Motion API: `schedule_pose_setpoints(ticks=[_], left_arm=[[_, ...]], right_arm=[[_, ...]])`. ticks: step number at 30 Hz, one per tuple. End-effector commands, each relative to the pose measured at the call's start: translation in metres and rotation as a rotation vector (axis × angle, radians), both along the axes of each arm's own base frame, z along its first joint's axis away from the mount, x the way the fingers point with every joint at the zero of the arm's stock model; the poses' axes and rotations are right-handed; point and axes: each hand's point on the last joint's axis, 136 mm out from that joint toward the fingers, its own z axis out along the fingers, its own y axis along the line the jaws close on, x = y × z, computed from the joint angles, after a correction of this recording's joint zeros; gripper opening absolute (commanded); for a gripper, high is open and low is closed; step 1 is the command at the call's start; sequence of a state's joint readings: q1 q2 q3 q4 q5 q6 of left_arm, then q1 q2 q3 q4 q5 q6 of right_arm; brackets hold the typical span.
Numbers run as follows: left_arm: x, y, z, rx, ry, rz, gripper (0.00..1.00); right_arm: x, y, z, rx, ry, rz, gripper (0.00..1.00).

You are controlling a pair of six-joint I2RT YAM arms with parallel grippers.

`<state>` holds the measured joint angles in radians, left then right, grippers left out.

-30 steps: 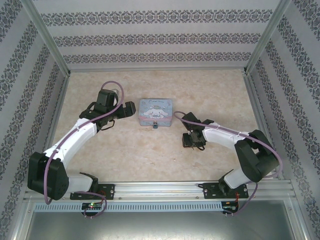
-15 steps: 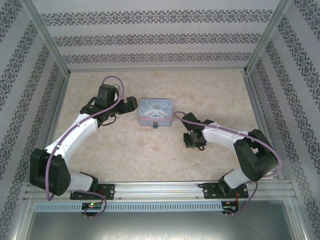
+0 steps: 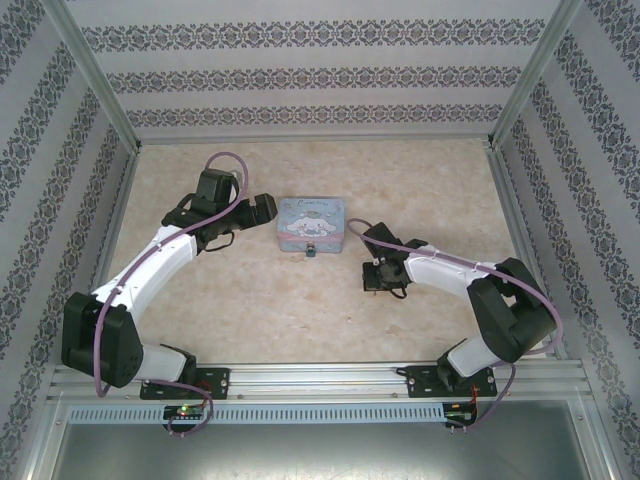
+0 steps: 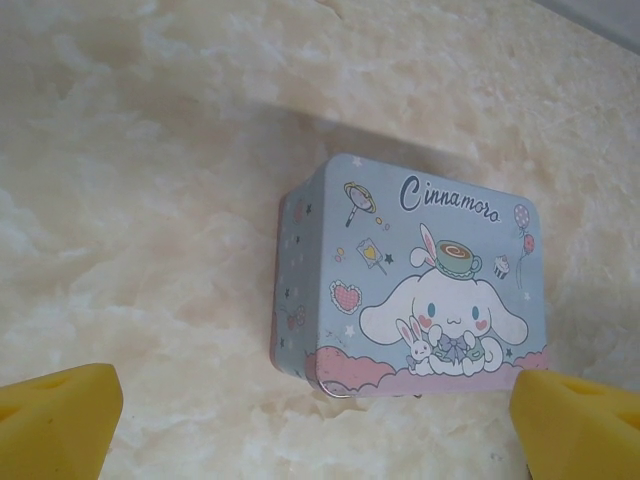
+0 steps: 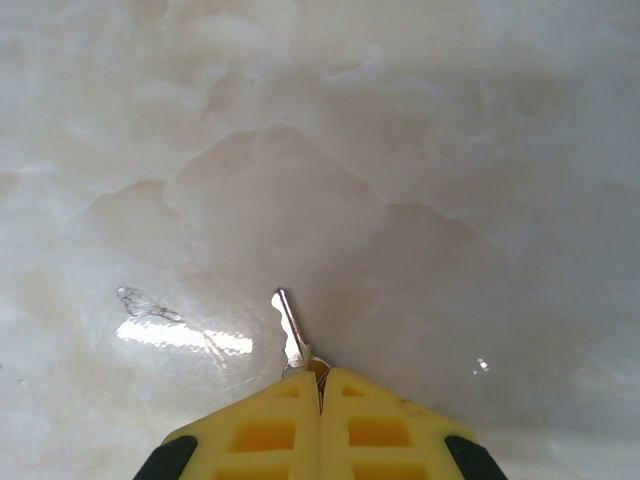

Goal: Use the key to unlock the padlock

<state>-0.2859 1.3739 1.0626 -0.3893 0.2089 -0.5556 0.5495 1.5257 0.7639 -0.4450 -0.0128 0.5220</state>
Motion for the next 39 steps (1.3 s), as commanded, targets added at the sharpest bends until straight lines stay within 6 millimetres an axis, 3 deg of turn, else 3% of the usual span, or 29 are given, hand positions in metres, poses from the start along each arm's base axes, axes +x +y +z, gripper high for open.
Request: schedule_pose_setpoints(ticks=[1,7,14,18,24,32,39], left_arm=[[0.001,-0.004,-0.003,-0.034,0.010,-0.012,1.00],[-0.002,-0.017,-0.013,-0.101,0.038,-0.048,1.00],[-0.004,-0.044,-0.017,-0.221,0.053,-0.104,1.00],[-0.007,-0.069,-0.014,-0.329,0.062,-0.134,1.00],[-0.014,-0.113,-0.024,-0.496,0.108,-0.154,0.99],[-0.026,-0.155,-0.034,-0.561,0.132,-0.190,0.86],[-0.026,-0.178,-0.037,-0.594,0.149,-0.205,0.73]], right_arm=[[-0.002,0.004,0.010,0.056,0.010,0.021,0.00],[0.006,0.010,0.033,0.164,-0.051,0.041,0.00],[0.010,0.008,0.042,0.259,-0.069,0.008,0.00],[0.014,0.017,0.052,0.342,-0.083,-0.023,0.00],[0.024,0.037,0.072,0.475,-0.117,-0.073,0.00],[0.034,0.060,0.103,0.584,-0.171,-0.096,0.00],[0.040,0.076,0.121,0.660,-0.194,-0.104,0.00]])
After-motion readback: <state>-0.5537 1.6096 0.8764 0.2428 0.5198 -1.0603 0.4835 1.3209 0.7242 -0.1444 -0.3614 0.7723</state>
